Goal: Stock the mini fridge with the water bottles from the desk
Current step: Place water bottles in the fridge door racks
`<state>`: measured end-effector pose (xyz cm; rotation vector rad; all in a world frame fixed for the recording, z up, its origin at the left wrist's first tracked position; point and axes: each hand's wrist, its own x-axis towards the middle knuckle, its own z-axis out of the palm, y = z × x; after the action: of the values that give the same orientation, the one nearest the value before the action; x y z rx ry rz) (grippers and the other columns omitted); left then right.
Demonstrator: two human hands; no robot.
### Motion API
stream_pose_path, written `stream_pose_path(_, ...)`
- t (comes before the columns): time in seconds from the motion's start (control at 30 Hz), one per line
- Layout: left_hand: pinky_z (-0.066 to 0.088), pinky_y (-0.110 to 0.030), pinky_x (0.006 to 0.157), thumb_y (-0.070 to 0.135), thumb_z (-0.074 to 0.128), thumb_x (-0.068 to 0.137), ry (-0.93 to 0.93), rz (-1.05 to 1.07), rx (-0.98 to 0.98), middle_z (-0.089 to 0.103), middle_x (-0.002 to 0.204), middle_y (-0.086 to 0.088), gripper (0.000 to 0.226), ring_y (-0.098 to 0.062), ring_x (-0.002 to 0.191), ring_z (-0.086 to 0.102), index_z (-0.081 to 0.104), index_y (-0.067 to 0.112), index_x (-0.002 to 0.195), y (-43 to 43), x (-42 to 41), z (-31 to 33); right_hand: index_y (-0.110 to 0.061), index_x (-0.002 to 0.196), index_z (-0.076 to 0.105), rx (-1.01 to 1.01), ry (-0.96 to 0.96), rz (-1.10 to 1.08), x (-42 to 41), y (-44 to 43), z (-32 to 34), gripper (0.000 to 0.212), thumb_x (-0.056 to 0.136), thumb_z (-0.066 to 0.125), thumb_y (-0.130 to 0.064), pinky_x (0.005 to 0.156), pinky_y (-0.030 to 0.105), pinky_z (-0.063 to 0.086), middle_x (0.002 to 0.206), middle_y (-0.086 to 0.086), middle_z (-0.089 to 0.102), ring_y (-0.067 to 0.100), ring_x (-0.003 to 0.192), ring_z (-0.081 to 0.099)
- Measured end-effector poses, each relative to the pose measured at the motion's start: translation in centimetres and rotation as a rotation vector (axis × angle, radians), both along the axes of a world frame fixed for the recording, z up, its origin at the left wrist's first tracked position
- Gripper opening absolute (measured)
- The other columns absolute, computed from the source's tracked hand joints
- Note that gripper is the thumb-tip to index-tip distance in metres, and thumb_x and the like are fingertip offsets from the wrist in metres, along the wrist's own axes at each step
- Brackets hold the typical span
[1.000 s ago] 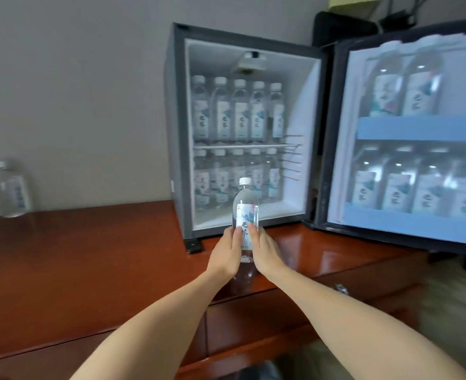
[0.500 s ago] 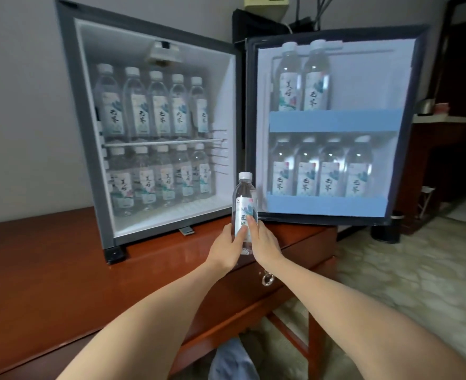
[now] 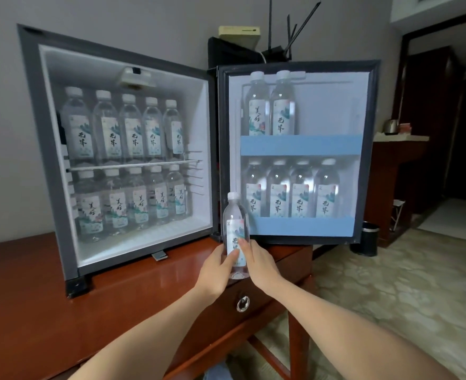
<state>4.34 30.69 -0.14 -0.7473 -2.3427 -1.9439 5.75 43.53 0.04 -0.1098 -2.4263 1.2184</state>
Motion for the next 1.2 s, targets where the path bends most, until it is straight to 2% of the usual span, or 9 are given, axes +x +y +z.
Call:
stream_pose_path(0.3, 0.049, -0.046, 0.095, 0.040, 0.051, 0.097, 0.274, -0.026, 0.058, 0.065, 0.114, -0.004, 0.037, -0.020, 0.102, 0.062, 0.057, 0.015, 0.123, 3.9, 0.6, 9.0, -0.012, 0.107, 0.053, 0.129, 0.171, -0.054, 1.4, 4.3, 10.0, 0.051, 0.098, 0.030, -0.057, 0.078, 0.034, 0.040, 0.096, 0.001, 0.058, 0.022, 0.095, 0.057)
stream_pose_path(0.43, 0.049, -0.013, 0.078, 0.033, 0.050, 0.099, 0.396, -0.102, 0.057, 0.065, 0.099, 0.004, 0.032, -0.010, 0.093, 0.064, 0.056, 0.013, 0.123, 6.5, 1.1, 15.1, -0.010, 0.097, 0.052, 0.149, 0.308, -0.131, 2.8, 7.0, 15.8, 0.051, 0.097, 0.032, -0.057, 0.078, 0.037, 0.045, 0.091, 0.009, 0.061, 0.027, 0.089, 0.059)
stream_pose_path(0.57, 0.047, -0.032, 0.096, 0.038, 0.047, 0.099, 0.462, -0.203, -0.014, 0.063, 0.113, -0.001, 0.044, -0.013, 0.103, 0.060, 0.049, 0.008, 0.130, 9.0, 1.4, 21.4, -0.010, 0.095, 0.050, 0.202, 0.418, -0.193, 4.2, 10.1, 21.4, 0.053, 0.097, 0.031, -0.059, 0.077, 0.039, 0.044, 0.089, 0.005, 0.059, 0.025, 0.088, 0.057)
stream_pose_path(0.63, 0.047, -0.022, 0.085, 0.032, 0.048, 0.100, 0.511, -0.253, 0.014, 0.063, 0.098, 0.010, 0.026, 0.000, 0.090, 0.059, 0.054, 0.017, 0.121, 10.2, 1.3, 24.0, -0.009, 0.099, 0.050, 0.200, 0.463, -0.199, 4.5, 11.4, 23.8, 0.051, 0.098, 0.032, -0.057, 0.079, 0.041, 0.046, 0.094, 0.006, 0.060, 0.026, 0.091, 0.058)
stream_pose_path(0.73, 0.044, -0.008, 0.078, 0.021, 0.048, 0.101, 0.575, -0.258, 0.074, 0.065, 0.106, 0.007, 0.028, 0.005, 0.091, 0.060, 0.054, 0.018, 0.128, 12.1, 1.2, 26.9, -0.008, 0.109, 0.051, 0.184, 0.529, -0.207, 4.4, 12.9, 26.6, 0.049, 0.099, 0.035, -0.053, 0.084, 0.042, 0.048, 0.105, 0.008, 0.062, 0.026, 0.097, 0.059)
stream_pose_path(0.9, 0.048, -0.020, 0.094, 0.007, 0.047, 0.099, 0.715, -0.219, 0.162, 0.062, 0.128, -0.004, 0.038, -0.015, 0.112, 0.061, 0.050, 0.010, 0.136, 14.4, 0.5, 28.6, -0.012, 0.116, 0.049, 0.112, 0.608, -0.200, 3.0, 14.4, 28.2, 0.042, 0.099, 0.040, -0.050, 0.078, 0.035, 0.042, 0.111, 0.005, 0.061, 0.022, 0.100, 0.057)
stream_pose_path(1.0, 0.047, -0.024, 0.097, 0.009, 0.047, 0.100, 0.727, -0.215, 0.179, 0.062, 0.128, 0.000, 0.040, -0.010, 0.115, 0.059, 0.047, 0.014, 0.140, 15.0, -0.8, 28.4, -0.013, 0.118, 0.048, 0.136, 0.586, -0.184, 2.1, 15.1, 28.2, 0.041, 0.099, 0.041, -0.049, 0.078, 0.034, 0.043, 0.112, 0.005, 0.060, 0.021, 0.100, 0.058)
stream_pose_path(1.13, 0.044, -0.010, 0.088, 0.021, 0.051, 0.099, 0.796, -0.093, 0.087, 0.062, 0.119, 0.014, 0.038, 0.002, 0.106, 0.058, 0.048, 0.025, 0.137, 14.9, -2.8, 26.4, -0.015, 0.125, 0.045, 0.222, 0.526, -0.142, 0.5, 15.6, 27.0, 0.041, 0.099, 0.042, -0.046, 0.081, 0.031, 0.043, 0.121, 0.004, 0.055, 0.020, 0.105, 0.056)
stream_pose_path(1.2, 0.044, -0.017, 0.091, 0.022, 0.052, 0.098, 0.851, -0.005, 0.021, 0.061, 0.122, 0.010, 0.038, -0.004, 0.107, 0.057, 0.048, 0.023, 0.136, 14.5, -3.7, 25.0, -0.015, 0.132, 0.042, 0.282, 0.491, -0.147, -0.2, 16.0, 26.0, 0.045, 0.099, 0.042, -0.046, 0.085, 0.031, 0.042, 0.127, 0.003, 0.052, 0.021, 0.110, 0.055)
